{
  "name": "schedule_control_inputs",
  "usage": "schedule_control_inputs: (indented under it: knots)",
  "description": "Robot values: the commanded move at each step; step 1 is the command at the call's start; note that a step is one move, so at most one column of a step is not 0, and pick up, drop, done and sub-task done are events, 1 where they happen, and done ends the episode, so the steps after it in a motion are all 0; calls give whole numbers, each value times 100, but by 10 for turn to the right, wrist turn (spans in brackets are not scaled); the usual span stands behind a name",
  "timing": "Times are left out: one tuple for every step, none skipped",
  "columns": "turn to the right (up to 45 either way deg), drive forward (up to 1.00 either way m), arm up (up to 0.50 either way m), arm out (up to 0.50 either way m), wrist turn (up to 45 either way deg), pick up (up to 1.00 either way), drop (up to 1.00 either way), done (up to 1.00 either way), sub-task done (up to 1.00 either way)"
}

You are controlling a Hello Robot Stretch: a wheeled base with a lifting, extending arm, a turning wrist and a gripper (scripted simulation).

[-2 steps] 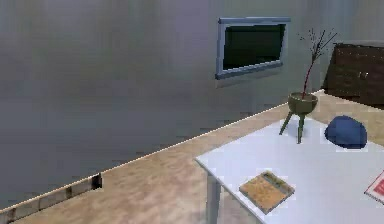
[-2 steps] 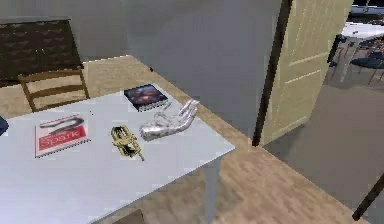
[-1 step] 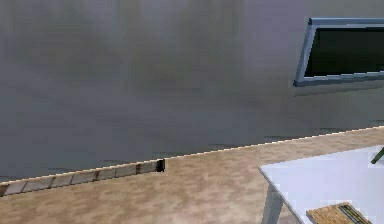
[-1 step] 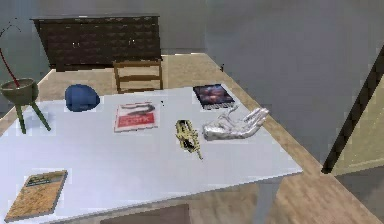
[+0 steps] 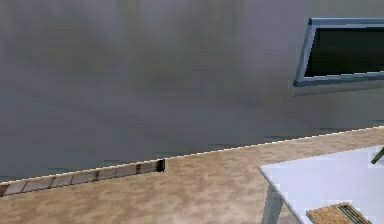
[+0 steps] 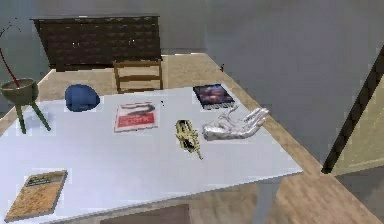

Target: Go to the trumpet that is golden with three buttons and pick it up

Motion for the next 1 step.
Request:
schedule_control_inputs:
  knots:
    - [0,0,34,0,0,0,0,0,0]
